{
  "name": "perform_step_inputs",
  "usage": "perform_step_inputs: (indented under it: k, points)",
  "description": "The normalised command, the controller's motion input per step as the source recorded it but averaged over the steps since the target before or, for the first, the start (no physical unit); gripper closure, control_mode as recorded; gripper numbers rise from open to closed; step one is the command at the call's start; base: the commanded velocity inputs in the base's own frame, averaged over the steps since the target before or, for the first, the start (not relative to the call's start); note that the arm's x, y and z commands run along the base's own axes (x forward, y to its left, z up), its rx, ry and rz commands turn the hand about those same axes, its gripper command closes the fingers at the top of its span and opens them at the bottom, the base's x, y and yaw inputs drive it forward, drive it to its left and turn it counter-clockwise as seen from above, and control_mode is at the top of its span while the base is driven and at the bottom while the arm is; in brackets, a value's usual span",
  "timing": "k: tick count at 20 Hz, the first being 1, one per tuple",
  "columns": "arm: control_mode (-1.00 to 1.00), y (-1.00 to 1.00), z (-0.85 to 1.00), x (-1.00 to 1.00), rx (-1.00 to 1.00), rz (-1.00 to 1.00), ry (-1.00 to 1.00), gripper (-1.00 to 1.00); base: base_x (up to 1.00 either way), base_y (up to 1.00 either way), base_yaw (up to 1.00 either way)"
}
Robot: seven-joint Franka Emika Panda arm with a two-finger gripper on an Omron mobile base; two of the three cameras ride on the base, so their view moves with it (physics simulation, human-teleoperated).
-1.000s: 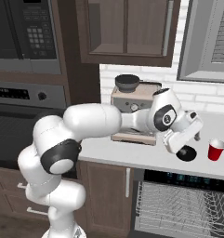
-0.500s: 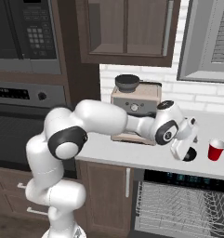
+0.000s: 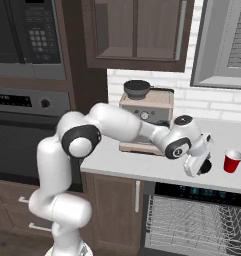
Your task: Pick up the cup and bowl from the counter, place them in the dishwasher, and close the dishwasher door.
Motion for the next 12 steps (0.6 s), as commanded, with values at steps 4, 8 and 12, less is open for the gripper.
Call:
perform_step_inputs:
  k: [4,8,12]
  points:
    - [-1.00,0.00,-0.32,0.56,0.09,-0.05,0.00,-1.00,0.00,0.00,0.00]
    - [-1.00,0.00,-0.45,0.53,0.09,-0.02,0.00,-1.00,0.00,0.00,0.00]
    - [-1.00,0.00,-0.48,0.51,0.06,-0.01,0.00,-1.00,0.00,0.00,0.00]
